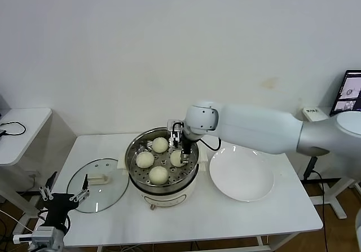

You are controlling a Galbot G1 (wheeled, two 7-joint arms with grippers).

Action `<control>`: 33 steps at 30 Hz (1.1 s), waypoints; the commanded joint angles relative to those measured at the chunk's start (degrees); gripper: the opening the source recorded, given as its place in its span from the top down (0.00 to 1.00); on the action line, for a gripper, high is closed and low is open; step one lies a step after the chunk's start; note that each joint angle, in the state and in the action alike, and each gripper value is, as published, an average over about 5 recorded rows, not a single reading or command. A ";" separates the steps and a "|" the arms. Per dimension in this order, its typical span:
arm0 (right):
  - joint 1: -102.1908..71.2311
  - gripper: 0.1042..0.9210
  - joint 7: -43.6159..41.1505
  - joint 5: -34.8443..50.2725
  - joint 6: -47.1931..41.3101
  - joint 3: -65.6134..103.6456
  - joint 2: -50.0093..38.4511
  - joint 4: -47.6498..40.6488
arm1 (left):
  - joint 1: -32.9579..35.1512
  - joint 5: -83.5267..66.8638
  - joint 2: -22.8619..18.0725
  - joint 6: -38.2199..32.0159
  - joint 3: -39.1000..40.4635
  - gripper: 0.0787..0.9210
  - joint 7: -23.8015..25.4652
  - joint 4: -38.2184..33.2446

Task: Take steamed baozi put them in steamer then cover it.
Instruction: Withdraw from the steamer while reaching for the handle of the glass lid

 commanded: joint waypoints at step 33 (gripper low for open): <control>-105.62 0.12 33.08 -18.59 47.77 113.36 4.91 28.52 | -1.31 37.07 1.08 -9.05 0.18 0.12 -3.61 10.73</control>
